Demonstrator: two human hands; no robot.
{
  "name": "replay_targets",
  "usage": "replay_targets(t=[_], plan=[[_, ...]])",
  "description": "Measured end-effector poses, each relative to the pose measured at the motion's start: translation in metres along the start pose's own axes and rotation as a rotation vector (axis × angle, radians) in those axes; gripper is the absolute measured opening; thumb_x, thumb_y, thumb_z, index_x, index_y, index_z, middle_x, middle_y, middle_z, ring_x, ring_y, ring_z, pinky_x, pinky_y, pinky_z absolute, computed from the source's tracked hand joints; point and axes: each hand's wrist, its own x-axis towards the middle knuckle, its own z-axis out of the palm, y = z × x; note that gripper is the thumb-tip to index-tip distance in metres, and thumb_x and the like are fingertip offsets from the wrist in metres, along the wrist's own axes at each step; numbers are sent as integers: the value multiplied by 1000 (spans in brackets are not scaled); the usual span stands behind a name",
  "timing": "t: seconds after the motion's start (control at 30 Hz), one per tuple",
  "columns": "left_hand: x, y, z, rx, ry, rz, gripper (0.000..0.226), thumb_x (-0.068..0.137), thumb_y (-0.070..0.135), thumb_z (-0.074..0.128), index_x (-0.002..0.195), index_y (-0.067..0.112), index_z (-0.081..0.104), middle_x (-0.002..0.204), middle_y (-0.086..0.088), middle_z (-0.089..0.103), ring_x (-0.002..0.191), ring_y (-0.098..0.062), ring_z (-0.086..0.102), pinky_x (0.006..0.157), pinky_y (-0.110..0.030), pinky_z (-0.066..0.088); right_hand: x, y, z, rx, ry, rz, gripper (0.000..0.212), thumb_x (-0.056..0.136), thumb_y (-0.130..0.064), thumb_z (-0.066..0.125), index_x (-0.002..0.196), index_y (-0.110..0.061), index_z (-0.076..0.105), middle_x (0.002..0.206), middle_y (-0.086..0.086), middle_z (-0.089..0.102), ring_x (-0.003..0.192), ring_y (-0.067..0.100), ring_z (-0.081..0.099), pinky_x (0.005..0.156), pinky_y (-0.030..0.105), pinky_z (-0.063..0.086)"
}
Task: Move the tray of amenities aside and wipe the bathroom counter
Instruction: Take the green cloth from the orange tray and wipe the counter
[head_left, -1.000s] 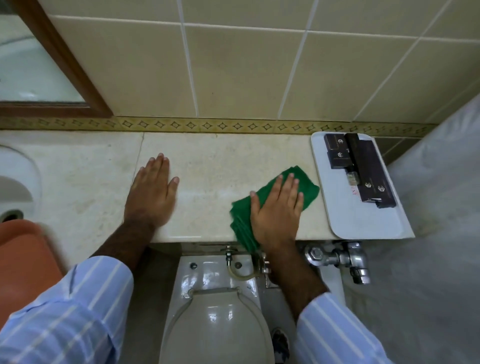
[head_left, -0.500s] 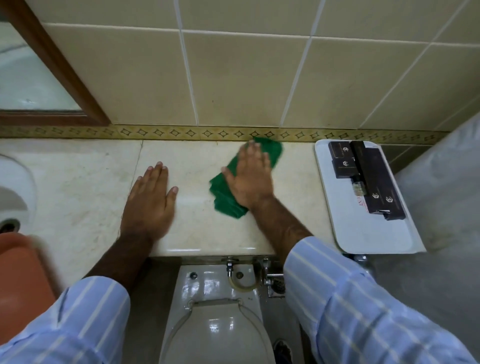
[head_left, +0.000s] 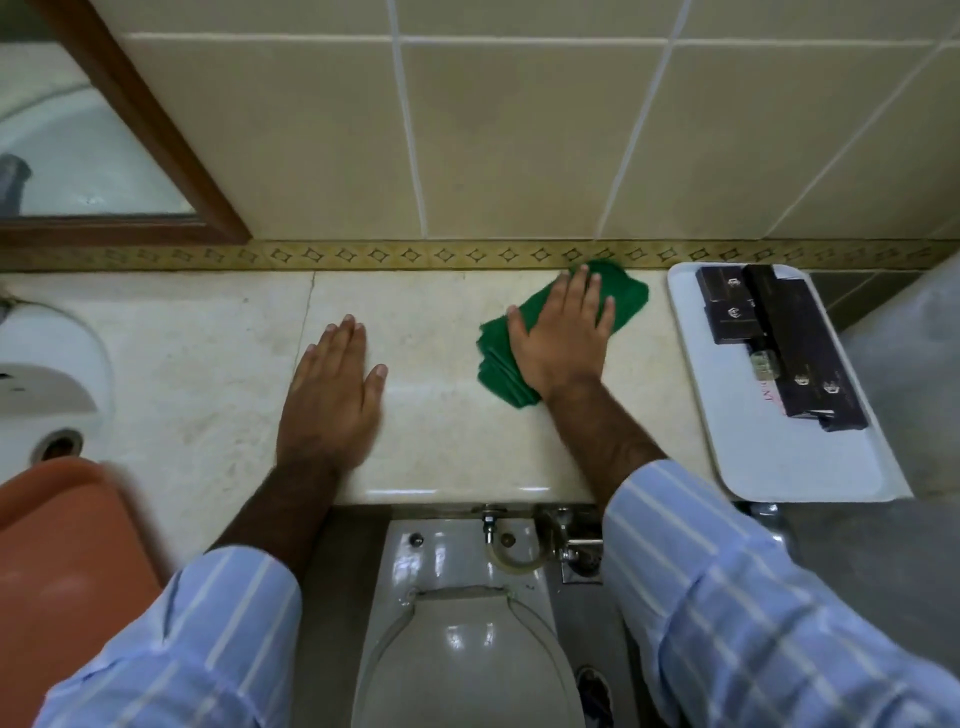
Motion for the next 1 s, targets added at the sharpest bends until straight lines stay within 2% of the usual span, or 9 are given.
replay_targets(t=[0.13,0.2,0.3,0.4,0.5,0.6,0.7,0.83,1.0], plan=[[-1,-3,0,-207,31,-46,62,109,44,23,164,17,20,172,1,18,159,-15,15,129,-34,10,-30,-30,7,9,-174,-778,90,99,-65,36,164,-7,13,173,14,9,160,29,6,129,53,8],[-1,-6,-5,-381,109,-104,58,110,39,28,163,16,26,171,0,22,158,-15,19,128,-30,13,-44,-37,0,90,-395,-1061,73,101,-55,47,159,-15,33,171,7,22,159,21,13,130,46,5],[-4,-8,-10,-425,198,-114,47,111,28,36,154,11,45,168,-5,31,155,-20,29,127,-34,22,-54,-40,-25,453,-593,-918,34,101,-29,57,134,-23,67,153,-4,56,148,12,41,127,34,19],[-5,-6,-17,-416,143,-132,45,110,27,41,149,7,53,162,-9,41,151,-24,35,125,-36,26,-71,-19,-35,468,-266,-629,40,92,-14,64,132,-19,67,138,1,66,131,19,56,116,33,39],[-3,3,-29,-444,62,-170,54,104,42,52,145,7,57,152,-10,54,142,-26,47,120,-38,34,-100,14,-37,238,-139,-251,44,87,-39,73,122,-15,68,120,6,67,114,26,61,96,36,50],[-2,28,-38,-380,-31,-174,69,92,48,68,150,13,51,136,-7,66,124,-25,61,111,-39,47,-106,24,-43,111,-321,-56,44,81,-52,77,100,-12,73,101,7,73,92,24,68,76,35,56],[2,48,-42,-373,-134,-293,69,85,38,78,143,8,56,132,-12,68,118,-28,66,102,-34,52,-101,11,-60,169,-465,-32,35,78,-39,81,89,-6,77,92,10,77,87,24,72,77,39,61],[1,38,-60,-459,-158,-388,35,76,34,79,104,13,76,99,-1,76,87,-16,69,78,-27,58,-101,-15,-75,286,-470,-34,32,78,-33,77,81,-2,71,88,16,76,87,30,73,74,43,61],[4,-32,-107,-698,75,-584,37,78,20,82,114,18,73,102,-4,75,94,-22,74,88,-38,63,-97,-76,-73,692,-319,-168,19,83,-15,75,98,-11,62,97,4,68,90,23,67,73,36,61]])
